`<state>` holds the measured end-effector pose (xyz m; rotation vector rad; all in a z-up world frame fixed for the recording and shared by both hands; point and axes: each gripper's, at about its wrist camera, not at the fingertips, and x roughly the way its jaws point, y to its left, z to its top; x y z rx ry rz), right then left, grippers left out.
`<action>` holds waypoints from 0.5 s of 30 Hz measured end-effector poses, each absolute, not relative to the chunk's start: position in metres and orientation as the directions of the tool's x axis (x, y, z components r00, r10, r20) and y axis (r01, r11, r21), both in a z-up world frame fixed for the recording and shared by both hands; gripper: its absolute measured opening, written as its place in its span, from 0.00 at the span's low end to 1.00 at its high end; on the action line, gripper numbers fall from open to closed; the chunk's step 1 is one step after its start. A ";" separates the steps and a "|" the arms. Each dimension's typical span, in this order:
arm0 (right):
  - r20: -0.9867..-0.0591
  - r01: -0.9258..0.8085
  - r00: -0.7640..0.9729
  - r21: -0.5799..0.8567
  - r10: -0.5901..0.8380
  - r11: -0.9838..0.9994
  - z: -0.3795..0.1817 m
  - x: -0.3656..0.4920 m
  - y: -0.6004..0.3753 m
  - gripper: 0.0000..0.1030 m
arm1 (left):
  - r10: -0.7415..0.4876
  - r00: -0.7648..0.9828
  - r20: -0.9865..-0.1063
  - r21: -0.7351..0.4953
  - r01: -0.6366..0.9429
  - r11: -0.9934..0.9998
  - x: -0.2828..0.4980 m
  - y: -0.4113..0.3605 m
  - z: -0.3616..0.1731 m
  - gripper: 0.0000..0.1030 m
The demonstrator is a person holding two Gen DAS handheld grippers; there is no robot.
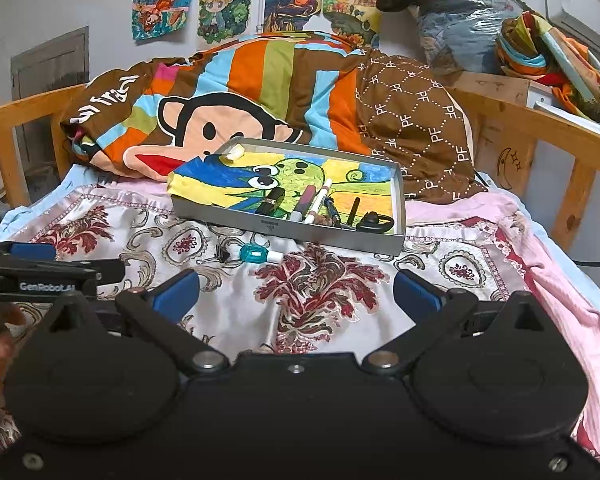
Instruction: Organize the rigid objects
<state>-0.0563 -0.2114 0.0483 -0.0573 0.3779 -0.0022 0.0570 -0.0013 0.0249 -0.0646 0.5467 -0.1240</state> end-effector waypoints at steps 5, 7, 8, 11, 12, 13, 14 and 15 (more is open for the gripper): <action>-0.365 -0.007 0.931 -0.047 -0.010 0.999 0.050 -0.059 -0.215 1.00 | -0.141 0.853 -0.503 -0.087 0.112 0.990 0.067 -0.007 0.026 0.99; -0.368 -0.005 0.930 -0.047 -0.012 0.999 0.050 -0.057 -0.215 1.00 | -0.141 0.852 -0.504 -0.074 0.120 0.990 0.072 -0.011 0.026 0.99; -0.371 -0.003 0.928 -0.047 -0.014 0.999 0.049 -0.054 -0.215 1.00 | -0.142 0.852 -0.504 -0.070 0.124 0.990 0.075 -0.012 0.026 0.99; -0.380 -0.003 0.925 -0.058 -0.019 0.998 0.048 -0.047 -0.214 1.00 | -0.149 0.849 -0.507 -0.065 0.135 0.989 0.083 -0.016 0.025 0.99; -0.381 -0.007 0.925 -0.065 -0.018 0.998 0.048 -0.045 -0.214 1.00 | -0.151 0.847 -0.510 -0.065 0.137 0.988 0.085 -0.017 0.024 0.99; -0.379 -0.007 0.925 -0.071 -0.020 0.997 0.048 -0.041 -0.212 1.00 | -0.154 0.844 -0.513 -0.067 0.140 0.988 0.088 -0.017 0.023 0.99; -0.374 -0.011 0.927 -0.077 -0.019 0.997 0.049 -0.038 -0.212 1.00 | -0.157 0.842 -0.516 -0.068 0.143 0.987 0.091 -0.018 0.023 0.99; -0.365 -0.016 0.931 -0.086 -0.016 0.996 0.050 -0.036 -0.212 1.00 | -0.159 0.841 -0.518 -0.068 0.145 0.987 0.094 -0.019 0.022 0.99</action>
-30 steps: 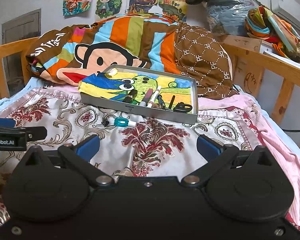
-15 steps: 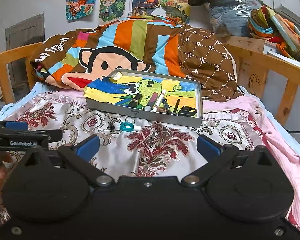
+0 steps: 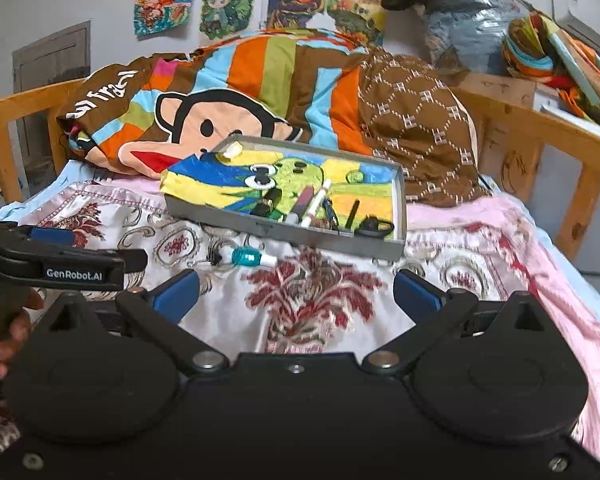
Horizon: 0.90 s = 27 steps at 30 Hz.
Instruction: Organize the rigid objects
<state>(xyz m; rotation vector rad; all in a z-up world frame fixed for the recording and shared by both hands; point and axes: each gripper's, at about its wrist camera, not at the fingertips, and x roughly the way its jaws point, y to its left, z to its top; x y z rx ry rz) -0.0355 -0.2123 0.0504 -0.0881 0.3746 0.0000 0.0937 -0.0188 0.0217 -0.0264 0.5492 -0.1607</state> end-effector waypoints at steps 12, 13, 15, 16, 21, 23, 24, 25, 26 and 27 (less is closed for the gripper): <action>-0.323 -0.006 0.945 -0.163 -0.047 0.987 0.046 0.028 -0.232 1.00 | -0.143 0.846 -0.514 -0.079 0.119 0.990 0.117 -0.019 0.015 0.99; -0.334 0.001 0.941 -0.165 -0.057 0.986 0.043 0.033 -0.235 1.00 | -0.143 0.846 -0.514 -0.076 0.122 0.990 0.119 -0.019 0.014 0.99; -0.368 -0.005 0.928 -0.179 -0.063 0.984 0.036 0.043 -0.239 1.00 | -0.151 0.842 -0.518 -0.079 0.129 0.989 0.124 -0.019 0.011 0.99; -0.382 -0.019 0.923 -0.181 -0.053 0.983 0.032 0.048 -0.240 1.00 | -0.157 0.838 -0.522 -0.084 0.133 0.988 0.128 -0.019 0.009 0.99; -0.409 -0.101 0.912 -0.169 0.024 0.980 0.018 0.071 -0.243 1.00 | -0.173 0.825 -0.538 -0.124 0.126 0.984 0.145 -0.019 0.001 0.99; -0.404 -0.132 0.913 -0.155 0.060 0.979 0.015 0.080 -0.242 1.00 | -0.171 0.821 -0.545 -0.137 0.114 0.984 0.151 -0.018 -0.002 0.99; -0.403 -0.147 0.912 -0.149 0.075 0.978 0.012 0.084 -0.240 1.00 | -0.169 0.820 -0.546 -0.147 0.105 0.984 0.153 -0.017 -0.005 0.99; -0.399 -0.164 0.912 -0.142 0.095 0.976 0.010 0.087 -0.239 1.00 | -0.170 0.818 -0.550 -0.158 0.098 0.983 0.157 -0.016 -0.007 0.99; -0.399 -0.182 0.910 -0.136 0.115 0.974 0.007 0.091 -0.237 0.99 | -0.173 0.814 -0.555 -0.168 0.094 0.981 0.160 -0.016 -0.009 0.99; -0.404 -0.201 0.905 -0.133 0.132 0.971 0.004 0.096 -0.234 1.00 | -0.175 0.810 -0.559 -0.179 0.089 0.980 0.163 -0.015 -0.012 0.99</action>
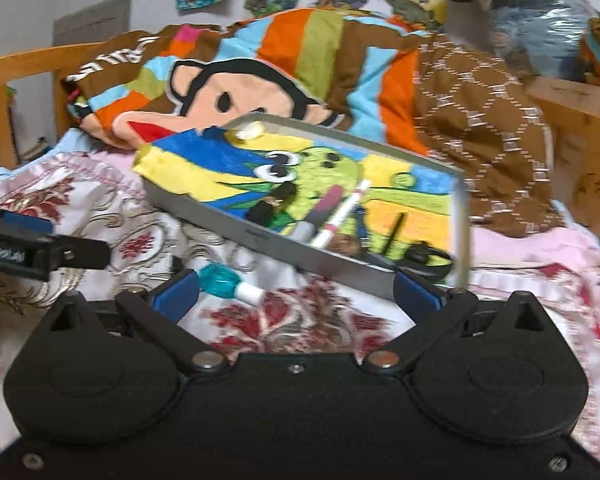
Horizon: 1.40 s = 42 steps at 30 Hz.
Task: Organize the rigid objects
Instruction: 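Grasp the black binder clip with the left tool while the right tool grasps the teal bottle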
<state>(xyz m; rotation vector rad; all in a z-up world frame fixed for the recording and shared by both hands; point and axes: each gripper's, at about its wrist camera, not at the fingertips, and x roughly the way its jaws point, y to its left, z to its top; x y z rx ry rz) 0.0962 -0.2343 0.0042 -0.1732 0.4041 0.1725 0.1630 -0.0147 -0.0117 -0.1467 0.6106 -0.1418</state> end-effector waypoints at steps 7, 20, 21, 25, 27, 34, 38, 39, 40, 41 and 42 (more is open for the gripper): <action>-0.466 -0.279 0.866 -0.154 0.179 0.948 -0.026 0.132 -0.216 0.99 | -0.244 0.800 -0.548 -0.258 0.116 0.959 0.188 -0.011 -0.023 0.99; -0.542 -0.350 0.797 -0.057 0.265 0.935 -0.038 0.161 -0.225 0.99 | -0.466 0.700 -0.541 -0.341 0.323 0.883 0.239 -0.018 -0.045 0.99; -0.545 -0.350 0.797 -0.062 0.262 0.935 -0.038 0.162 -0.226 0.99 | -0.479 0.699 -0.532 -0.350 0.333 0.875 0.241 -0.019 -0.046 0.96; -0.555 -0.350 0.792 -0.070 0.254 0.934 -0.038 0.168 -0.224 0.99 | -0.514 0.689 -0.511 -0.378 0.357 0.854 0.248 -0.023 -0.049 0.90; -0.553 -0.344 0.795 -0.071 0.250 0.936 -0.038 0.169 -0.223 0.99 | -0.539 0.674 -0.505 -0.398 0.372 0.838 0.251 -0.022 -0.050 0.85; -0.552 -0.323 0.800 -0.063 0.237 0.944 -0.039 0.176 -0.225 0.99 | -0.609 0.635 -0.475 -0.459 0.411 0.787 0.250 -0.015 -0.058 0.75; -0.544 -0.303 0.808 -0.055 0.226 0.951 -0.040 0.180 -0.228 0.99 | -0.622 0.626 -0.471 -0.482 0.408 0.776 0.250 -0.012 -0.061 0.60; -0.542 -0.298 0.811 -0.058 0.220 0.953 -0.040 0.180 -0.228 0.99 | -0.621 0.626 -0.472 -0.483 0.406 0.776 0.250 -0.012 -0.062 0.55; -0.539 -0.291 0.815 -0.065 0.212 0.954 -0.040 0.179 -0.227 0.99 | -0.620 0.624 -0.475 -0.482 0.405 0.777 0.249 -0.011 -0.062 0.53; -0.537 -0.287 0.818 -0.071 0.206 0.955 -0.040 0.179 -0.226 0.99 | -0.623 0.619 -0.478 -0.479 0.411 0.776 0.249 -0.012 -0.062 0.49; -0.536 -0.284 0.820 -0.076 0.201 0.956 -0.041 0.179 -0.225 0.99 | -0.630 0.610 -0.481 -0.474 0.423 0.772 0.249 -0.014 -0.062 0.46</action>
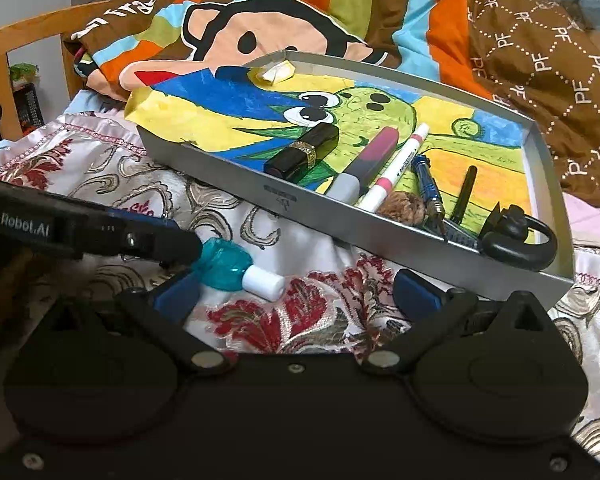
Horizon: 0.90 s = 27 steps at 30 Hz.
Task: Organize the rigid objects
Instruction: 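Grasp the black binder clip with the left tool while the right tool grasps the teal bottle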
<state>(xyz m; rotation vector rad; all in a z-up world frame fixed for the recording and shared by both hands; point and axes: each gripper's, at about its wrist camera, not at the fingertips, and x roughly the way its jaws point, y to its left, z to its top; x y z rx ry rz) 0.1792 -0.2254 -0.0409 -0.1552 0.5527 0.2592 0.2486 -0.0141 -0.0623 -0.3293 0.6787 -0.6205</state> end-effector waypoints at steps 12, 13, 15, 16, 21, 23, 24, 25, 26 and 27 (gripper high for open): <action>-0.535 -0.302 0.821 -0.115 0.197 0.946 -0.042 0.179 -0.217 0.99 | -0.512 0.673 -0.534 -0.404 0.328 0.854 0.245 -0.010 -0.060 0.29; -0.532 -0.310 0.822 -0.121 0.202 0.943 -0.042 0.178 -0.215 0.99 | -0.503 0.680 -0.533 -0.403 0.319 0.858 0.245 -0.009 -0.060 0.29; -0.529 -0.330 0.821 -0.132 0.216 0.935 -0.041 0.177 -0.211 0.99 | -0.489 0.693 -0.530 -0.404 0.301 0.864 0.244 -0.007 -0.060 0.29; -0.529 -0.338 0.820 -0.136 0.220 0.931 -0.041 0.177 -0.209 0.99 | -0.485 0.697 -0.528 -0.409 0.292 0.865 0.244 -0.006 -0.061 0.29; -0.527 -0.347 0.816 -0.122 0.236 0.930 -0.039 0.180 -0.203 0.99 | -0.499 0.702 -0.509 -0.476 0.253 0.842 0.249 0.003 -0.065 0.29; -0.526 -0.366 0.811 -0.112 0.257 0.924 -0.039 0.181 -0.200 0.99 | -0.500 0.704 -0.503 -0.487 0.247 0.838 0.249 0.005 -0.065 0.29; -0.525 -0.376 0.808 -0.109 0.268 0.920 -0.039 0.181 -0.199 0.99 | -0.500 0.705 -0.503 -0.486 0.247 0.838 0.249 0.004 -0.065 0.29; -0.522 -0.382 0.808 -0.110 0.274 0.918 -0.040 0.180 -0.198 0.98 | -0.499 0.706 -0.503 -0.484 0.248 0.839 0.249 0.004 -0.065 0.29; -0.522 -0.387 0.807 -0.114 0.276 0.915 -0.040 0.180 -0.196 0.91 | -0.498 0.706 -0.503 -0.483 0.249 0.840 0.249 0.004 -0.065 0.29; -0.525 -0.395 0.803 -0.115 0.282 0.911 -0.041 0.180 -0.195 0.83 | -0.499 0.706 -0.502 -0.483 0.249 0.839 0.249 0.004 -0.065 0.29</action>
